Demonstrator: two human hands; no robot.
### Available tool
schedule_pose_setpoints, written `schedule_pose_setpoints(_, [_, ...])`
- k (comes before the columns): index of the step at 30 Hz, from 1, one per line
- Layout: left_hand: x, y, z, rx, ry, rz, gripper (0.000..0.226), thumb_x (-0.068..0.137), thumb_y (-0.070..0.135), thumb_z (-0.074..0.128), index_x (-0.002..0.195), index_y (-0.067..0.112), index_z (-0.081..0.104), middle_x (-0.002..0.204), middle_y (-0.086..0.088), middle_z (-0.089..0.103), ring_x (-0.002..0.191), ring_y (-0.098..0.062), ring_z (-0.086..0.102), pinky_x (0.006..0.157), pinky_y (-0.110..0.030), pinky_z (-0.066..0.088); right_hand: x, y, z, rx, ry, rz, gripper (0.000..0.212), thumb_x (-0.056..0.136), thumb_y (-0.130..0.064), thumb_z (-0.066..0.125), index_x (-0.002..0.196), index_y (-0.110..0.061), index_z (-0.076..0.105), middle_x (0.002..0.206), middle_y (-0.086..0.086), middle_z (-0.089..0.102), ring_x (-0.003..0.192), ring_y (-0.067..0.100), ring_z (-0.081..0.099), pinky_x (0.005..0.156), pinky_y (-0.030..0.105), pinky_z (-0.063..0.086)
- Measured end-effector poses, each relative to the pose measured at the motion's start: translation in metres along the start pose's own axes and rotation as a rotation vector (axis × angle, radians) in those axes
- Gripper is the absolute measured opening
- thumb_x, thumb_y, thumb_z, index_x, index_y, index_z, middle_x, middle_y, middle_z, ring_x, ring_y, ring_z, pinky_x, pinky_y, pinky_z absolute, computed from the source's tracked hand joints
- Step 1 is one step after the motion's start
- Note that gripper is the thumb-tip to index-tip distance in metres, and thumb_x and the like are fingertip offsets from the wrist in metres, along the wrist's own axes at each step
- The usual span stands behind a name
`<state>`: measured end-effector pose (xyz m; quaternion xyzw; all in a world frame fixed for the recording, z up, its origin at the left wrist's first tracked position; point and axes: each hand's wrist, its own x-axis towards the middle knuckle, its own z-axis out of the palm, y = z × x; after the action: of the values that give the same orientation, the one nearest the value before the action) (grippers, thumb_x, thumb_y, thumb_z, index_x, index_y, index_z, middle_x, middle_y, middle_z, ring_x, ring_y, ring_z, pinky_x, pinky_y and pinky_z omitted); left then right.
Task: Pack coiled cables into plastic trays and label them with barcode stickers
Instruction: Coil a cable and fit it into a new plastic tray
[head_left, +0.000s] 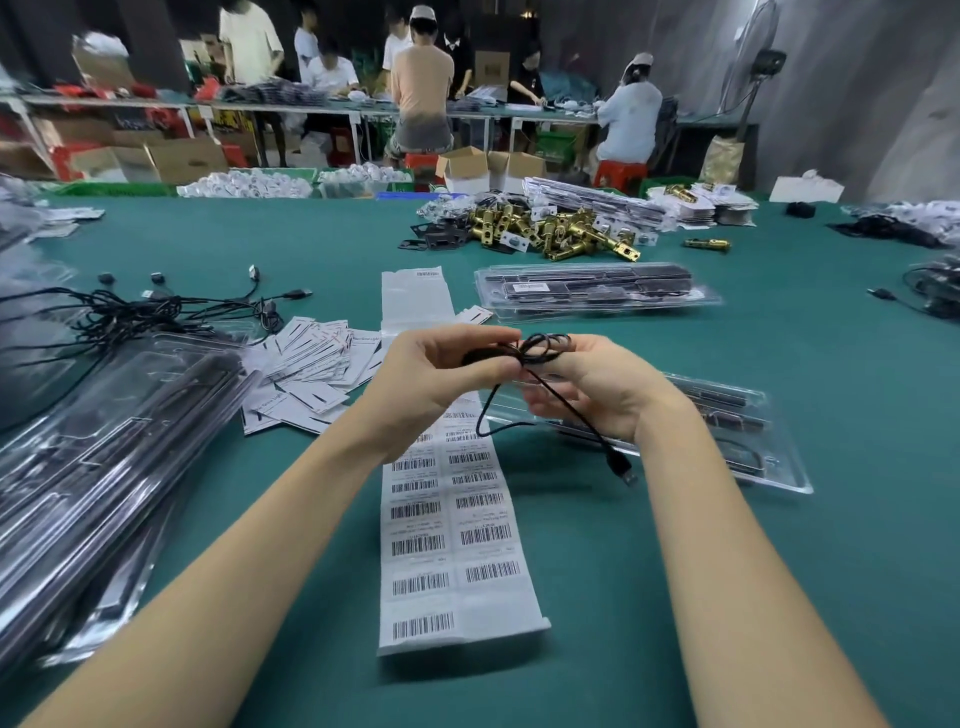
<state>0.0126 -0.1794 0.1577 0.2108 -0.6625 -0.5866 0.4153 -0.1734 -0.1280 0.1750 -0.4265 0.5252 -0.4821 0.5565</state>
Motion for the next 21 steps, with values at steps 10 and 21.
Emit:
schedule_pose_setpoints(10, [0.0, -0.001, -0.015, 0.371, 0.268, -0.018, 0.018, 0.081, 0.013, 0.081, 0.094, 0.026, 0.081, 0.085, 0.009, 0.078, 0.083, -0.006, 0.074, 0.079, -0.016, 0.055, -0.026, -0.044, 0.014, -0.908, -0.246, 0.02, 0.031, 0.097, -0.01, 0.056, 0.114, -0.028, 0.074, 0.08, -0.004, 0.072, 0.059, 0.014, 0.048, 0.052, 0.021, 0.042])
schedule_pose_setpoints(21, [-0.004, 0.012, -0.01, 0.031, -0.058, -0.042, 0.044, 0.07, 0.013, 0.084, 0.109, 0.008, 0.066, 0.094, -0.011, 0.077, 0.084, -0.019, 0.073, 0.079, -0.025, 0.056, -0.001, -0.012, 0.001, -0.333, 0.154, -0.321, 0.002, 0.091, -0.022, 0.073, 0.093, -0.021, 0.074, 0.078, 0.001, 0.073, 0.061, 0.012, 0.053, 0.053, 0.021, 0.042])
